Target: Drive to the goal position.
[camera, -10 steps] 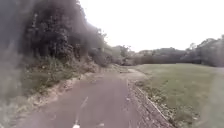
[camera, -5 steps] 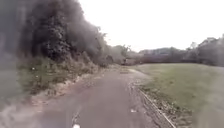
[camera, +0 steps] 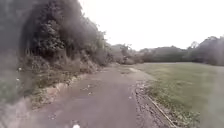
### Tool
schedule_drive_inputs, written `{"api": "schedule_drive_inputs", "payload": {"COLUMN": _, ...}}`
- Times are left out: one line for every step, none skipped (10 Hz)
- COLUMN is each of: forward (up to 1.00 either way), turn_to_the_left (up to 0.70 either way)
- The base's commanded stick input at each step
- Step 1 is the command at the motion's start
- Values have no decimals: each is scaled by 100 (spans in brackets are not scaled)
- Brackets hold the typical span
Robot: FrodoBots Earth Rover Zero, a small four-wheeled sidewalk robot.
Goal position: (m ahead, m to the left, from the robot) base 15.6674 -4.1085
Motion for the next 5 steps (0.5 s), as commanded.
{"api": "schedule_drive_inputs", "payload": {"forward": 85, "turn_to_the_left": 1}}
{"api": "schedule_drive_inputs", "payload": {"forward": 85, "turn_to_the_left": 1}}
{"api": "schedule_drive_inputs", "payload": {"forward": 85, "turn_to_the_left": 1}}
{"api": "schedule_drive_inputs", "payload": {"forward": 85, "turn_to_the_left": 1}}
{"api": "schedule_drive_inputs", "payload": {"forward": 85, "turn_to_the_left": 1}}
